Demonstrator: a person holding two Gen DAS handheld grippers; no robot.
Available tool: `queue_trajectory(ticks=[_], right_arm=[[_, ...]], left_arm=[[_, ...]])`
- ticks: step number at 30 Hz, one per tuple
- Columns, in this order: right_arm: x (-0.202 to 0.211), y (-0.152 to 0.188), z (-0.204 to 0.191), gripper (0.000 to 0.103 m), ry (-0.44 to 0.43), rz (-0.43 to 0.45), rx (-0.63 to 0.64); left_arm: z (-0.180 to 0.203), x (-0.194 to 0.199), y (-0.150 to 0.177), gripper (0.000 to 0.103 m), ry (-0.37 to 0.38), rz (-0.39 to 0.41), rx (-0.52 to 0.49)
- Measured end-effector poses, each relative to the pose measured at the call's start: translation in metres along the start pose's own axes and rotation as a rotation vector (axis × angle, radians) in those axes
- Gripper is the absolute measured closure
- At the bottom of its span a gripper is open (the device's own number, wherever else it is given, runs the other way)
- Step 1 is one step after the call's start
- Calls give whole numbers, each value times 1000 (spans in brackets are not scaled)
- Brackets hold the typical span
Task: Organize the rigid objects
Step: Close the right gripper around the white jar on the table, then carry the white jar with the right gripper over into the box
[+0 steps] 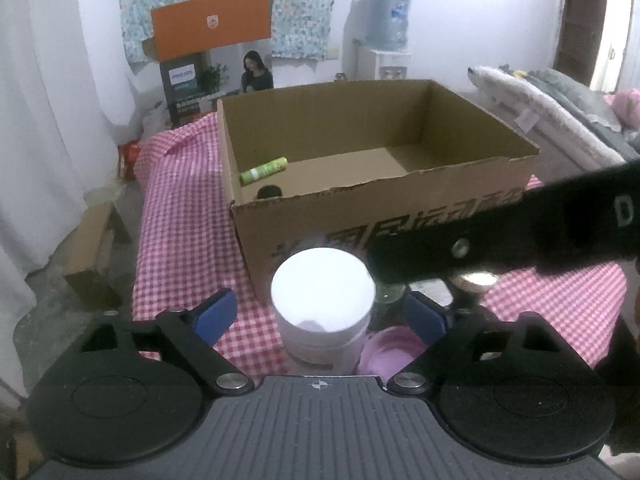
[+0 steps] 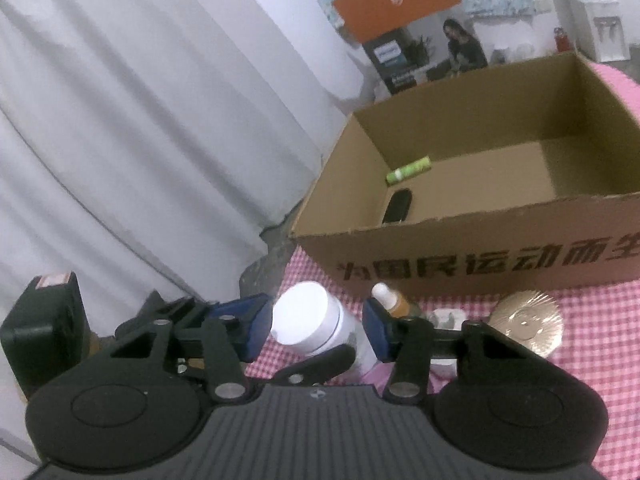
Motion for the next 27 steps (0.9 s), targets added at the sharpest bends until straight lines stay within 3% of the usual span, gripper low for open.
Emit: queue_trajectory(ticks=[7, 14, 27], right_arm=[[-26, 1, -4, 56, 9, -54, 0], [-37, 0, -2, 63, 0, -69, -13], [-26, -3, -21, 64, -15, -50, 19]], left_arm=[[-3, -10, 4, 28, 8, -13, -1], [0, -11, 5, 49, 30, -21, -19], [-4, 13, 0, 50, 22, 7, -4]])
Point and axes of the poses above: each gripper's, at about its wrist camera, not at the fingertips, and x roughly against the way its jaws point, z to its right, y to its underside, the point moved 1 cm from there along -x, roughly the way its jaws point, and after that the axes turned 12 degrees about x, right-handed, at the moved point
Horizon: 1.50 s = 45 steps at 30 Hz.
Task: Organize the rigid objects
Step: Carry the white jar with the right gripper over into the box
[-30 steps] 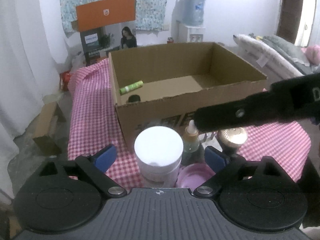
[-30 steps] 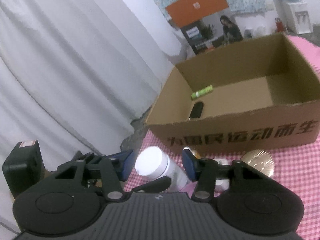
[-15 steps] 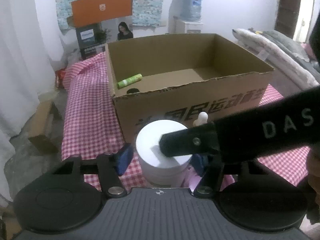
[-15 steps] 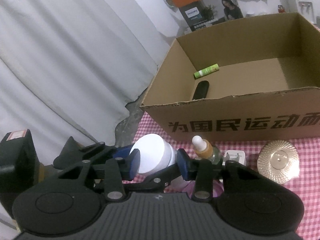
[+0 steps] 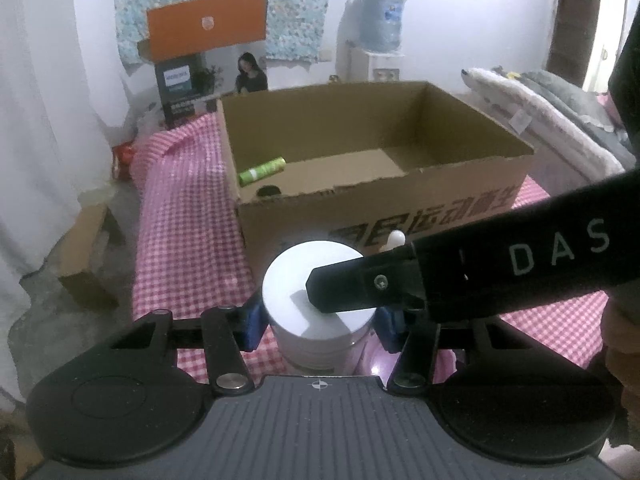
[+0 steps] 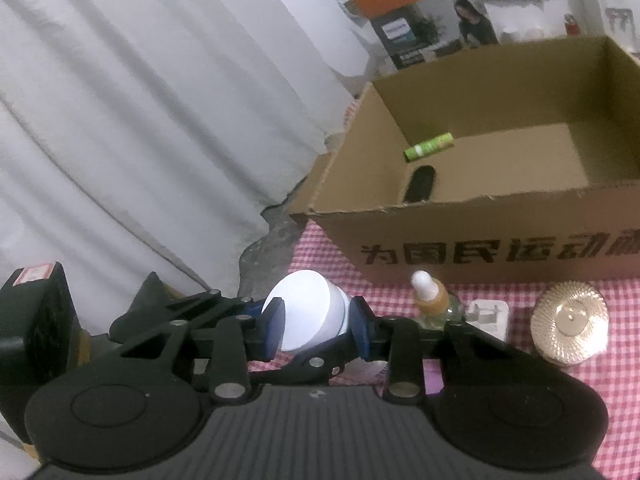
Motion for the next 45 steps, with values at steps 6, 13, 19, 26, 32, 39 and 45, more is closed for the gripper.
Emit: queue_trajectory(ticks=[6, 13, 19, 26, 32, 39, 45], right_arm=[[19, -14, -22, 64, -33, 60, 78], [43, -48, -41, 64, -55, 148, 171], [56, -87, -29, 64, -55, 183, 183], [54, -136, 26, 64, -53, 133, 95], [29, -164, 86, 64, -37, 56, -11], [-17, -174, 144, 64, -13, -19, -108], [-48, -177, 170, 64, -9, -56, -132]], left_arm=[[-1, 28, -17, 50, -29, 70, 18], [5, 51, -51, 50, -57, 165, 12], [12, 41, -92, 50, -25, 180, 22], [16, -7, -146, 50, 78, 72, 73], [27, -68, -172, 50, 88, -28, 58], [26, -127, -176, 50, 59, -127, 56], [27, -159, -179, 50, 10, -156, 23]])
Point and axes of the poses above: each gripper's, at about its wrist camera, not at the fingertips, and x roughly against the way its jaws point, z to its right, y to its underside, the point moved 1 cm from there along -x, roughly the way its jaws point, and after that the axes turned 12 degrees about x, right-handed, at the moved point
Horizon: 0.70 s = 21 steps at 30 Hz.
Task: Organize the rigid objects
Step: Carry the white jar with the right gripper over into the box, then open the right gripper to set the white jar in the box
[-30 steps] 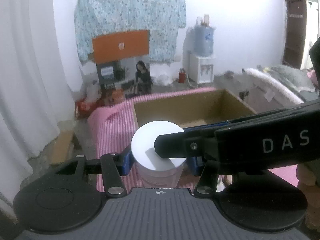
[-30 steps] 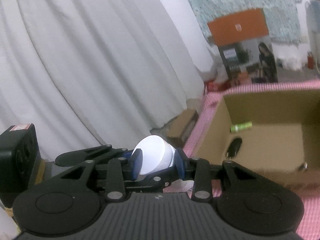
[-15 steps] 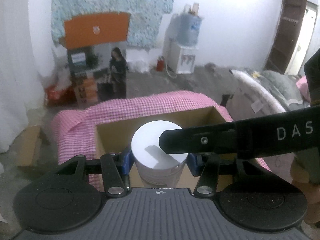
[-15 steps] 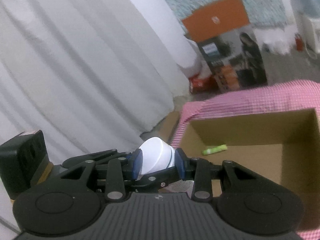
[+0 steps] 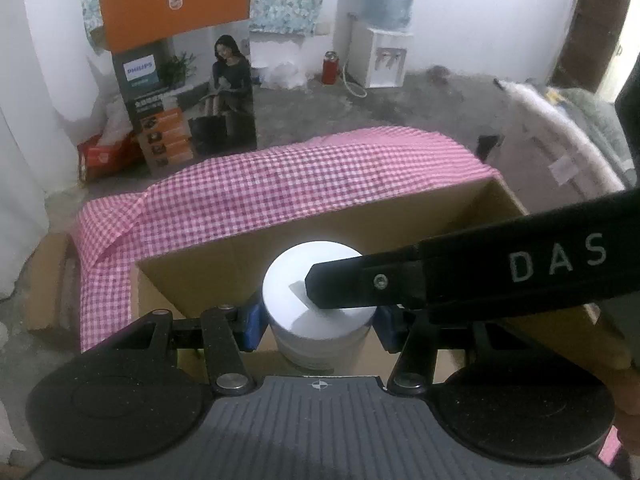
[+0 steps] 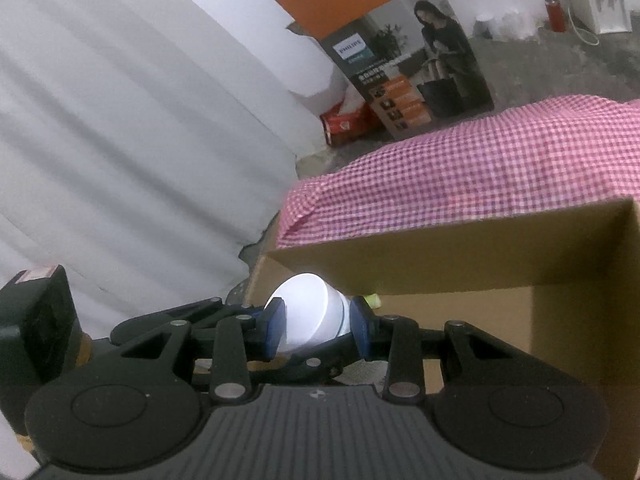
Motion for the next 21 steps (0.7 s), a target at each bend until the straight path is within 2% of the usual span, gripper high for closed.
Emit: queue_trajectory(ticks=[11, 14, 16, 19, 21], right_arm=[[-28, -2, 15, 64, 40, -35, 31], [-32, 0, 16, 63, 56, -42, 42], [-31, 0, 16, 62, 55, -41, 40], [-27, 0, 16, 59, 54, -37, 28], [-20, -1, 15, 59, 62, -20, 29]], left_arm=[[-2, -28, -5, 49, -16, -46, 9], [1, -28, -4, 46, -13, -39, -3], [3, -26, -4, 39, -8, -34, -5], [5, -16, -5, 19, 6, -11, -6], [6, -7, -5, 12, 13, 15, -12]])
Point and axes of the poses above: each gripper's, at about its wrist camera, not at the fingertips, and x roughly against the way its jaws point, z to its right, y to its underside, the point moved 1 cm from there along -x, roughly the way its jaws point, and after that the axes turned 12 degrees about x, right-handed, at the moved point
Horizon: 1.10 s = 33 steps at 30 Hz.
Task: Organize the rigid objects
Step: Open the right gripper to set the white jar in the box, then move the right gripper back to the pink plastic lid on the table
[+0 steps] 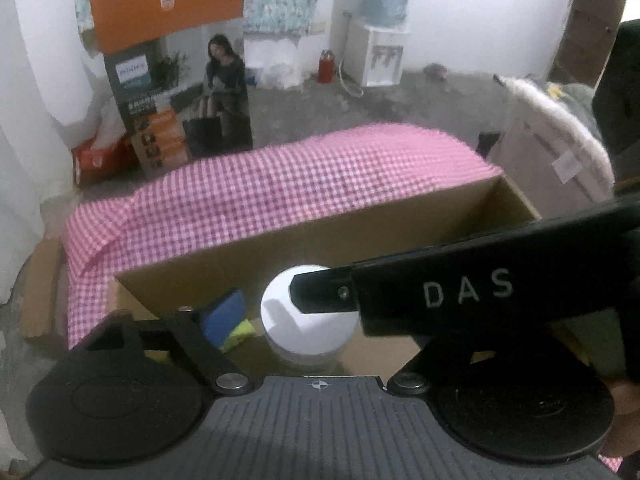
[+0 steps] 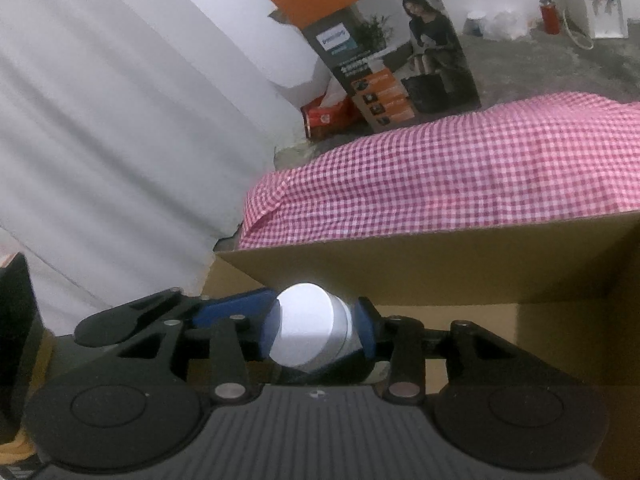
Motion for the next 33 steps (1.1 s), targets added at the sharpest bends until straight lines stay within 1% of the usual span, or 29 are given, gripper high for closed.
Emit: queue_trajectory(ticks=[1, 2, 3, 4, 6, 9, 11, 13, 14, 16, 17, 19, 22, 24, 26, 29, 33], right_arm=[[4, 0, -1, 58, 5, 10, 4], [11, 0, -3, 56, 11, 24, 8], [16, -1, -5, 51, 17, 37, 11], [25, -1, -8, 48, 24, 56, 18], [43, 0, -17, 47, 37, 99, 42], [77, 4, -31, 43, 56, 171, 72], [104, 10, -44, 40, 65, 232, 96], [129, 17, -57, 31, 74, 291, 120], [146, 24, -66, 28, 79, 328, 137], [170, 37, -81, 18, 93, 388, 168], [183, 45, -89, 15, 109, 416, 187], [203, 62, -104, 3, 146, 459, 221], [225, 91, -127, 0, 202, 506, 278], [233, 110, -138, 0, 240, 513, 303], [235, 129, -147, 0, 279, 501, 317], [232, 157, -152, 0, 319, 445, 313], [217, 189, -157, 0, 392, 368, 311]], left_arm=[[1, 6, 0, 9, 2, 19, -4], [2, 12, 0, 7, 2, 37, -8], [2, 19, 1, 6, 2, 56, -10], [3, 27, 1, 6, 3, 74, -11], [2, 44, 3, 6, 10, 110, 0], [-4, 74, 6, 6, 43, 171, 54], [-10, 95, 10, 5, 91, 205, 112], [-17, 115, 15, 4, 140, 228, 173], [-20, 122, 18, 3, 163, 232, 195], [-26, 136, 27, 1, 206, 232, 236], [-28, 142, 31, 1, 217, 228, 248], [-32, 153, 41, 1, 235, 232, 260], [-35, 169, 59, 0, 239, 260, 255], [-38, 177, 73, 0, 231, 275, 255], [-41, 183, 88, 0, 227, 275, 267], [-44, 188, 108, 0, 224, 250, 272], [-43, 188, 137, 0, 204, 194, 238]])
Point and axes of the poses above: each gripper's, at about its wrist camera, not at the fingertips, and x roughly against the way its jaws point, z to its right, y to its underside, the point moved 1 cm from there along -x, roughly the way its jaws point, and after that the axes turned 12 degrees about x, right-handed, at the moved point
